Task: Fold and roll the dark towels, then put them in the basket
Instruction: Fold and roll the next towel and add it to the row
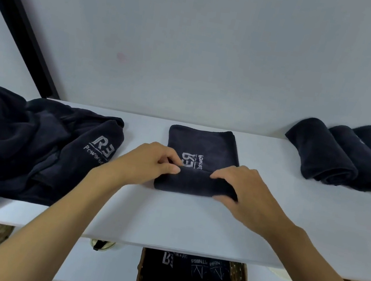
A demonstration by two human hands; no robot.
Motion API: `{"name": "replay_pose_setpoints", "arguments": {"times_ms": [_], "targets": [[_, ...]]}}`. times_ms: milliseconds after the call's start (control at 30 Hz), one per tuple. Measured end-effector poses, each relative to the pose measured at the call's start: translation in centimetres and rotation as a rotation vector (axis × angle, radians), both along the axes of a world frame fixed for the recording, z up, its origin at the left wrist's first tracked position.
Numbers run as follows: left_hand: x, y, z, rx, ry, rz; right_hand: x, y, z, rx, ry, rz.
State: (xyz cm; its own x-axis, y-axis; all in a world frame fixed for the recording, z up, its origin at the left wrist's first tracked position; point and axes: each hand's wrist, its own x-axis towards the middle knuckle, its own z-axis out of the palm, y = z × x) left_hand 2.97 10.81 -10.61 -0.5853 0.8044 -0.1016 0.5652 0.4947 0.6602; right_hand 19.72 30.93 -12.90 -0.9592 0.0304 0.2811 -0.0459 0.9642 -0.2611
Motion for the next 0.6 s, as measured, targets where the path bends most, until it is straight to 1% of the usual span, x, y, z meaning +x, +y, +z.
{"name": "replay_pose_setpoints", "arguments": {"times_ms": [100, 167, 233, 300, 333, 367, 467, 500, 533, 567, 600], "targets": [[1.6, -0.5, 0.1, 0.127, 0.125, 0.039, -0.5, 0.7, 1.0, -0.271, -0.108, -0.031], [2.3, -0.9, -0.5, 0.151, 0.115, 0.01, -0.6, 1.3, 1.8, -0.413, -0.205, -0.001], [1.9, -0.5, -1.0, 0.131, 0.057, 0.021, -1.1, 1.8, 2.4, -0.465, -0.278, 0.01], [1.1, 0.4, -1.1, 0.085, 0.034, 0.025, -2.1, 2.3, 2.4, -0.467, -0.317, -0.026], [0.8, 0.9, -1.0, 0.049, 0.035, 0.025, -2.6, 2.4, 2.2, -0.453, -0.309, -0.055], [0.5, 1.5, -0.9, 0.011, 0.042, 0.024, -3.0, 2.5, 1.8, -0.406, -0.258, -0.085], [-0.4, 2.5, -0.8, -0.066, 0.049, 0.026, -2.8, 2.0, 0.4, -0.118, 0.087, -0.119], [-0.7, 2.6, -0.9, -0.057, 0.026, 0.036, -2.4, 1.7, -0.1, -0.04, 0.161, -0.09], [-0.9, 2.8, -1.0, -0.013, -0.011, 0.066, -1.8, 1.6, -0.6, 0.015, 0.187, -0.059], [-0.9, 2.8, -1.1, 0.05, -0.042, 0.115, -1.3, 1.6, -1.0, 0.054, 0.179, -0.034], [-0.9, 2.8, -1.3, 0.119, -0.016, 0.168, -0.9, 1.7, -1.6, 0.082, 0.155, -0.014]]}}
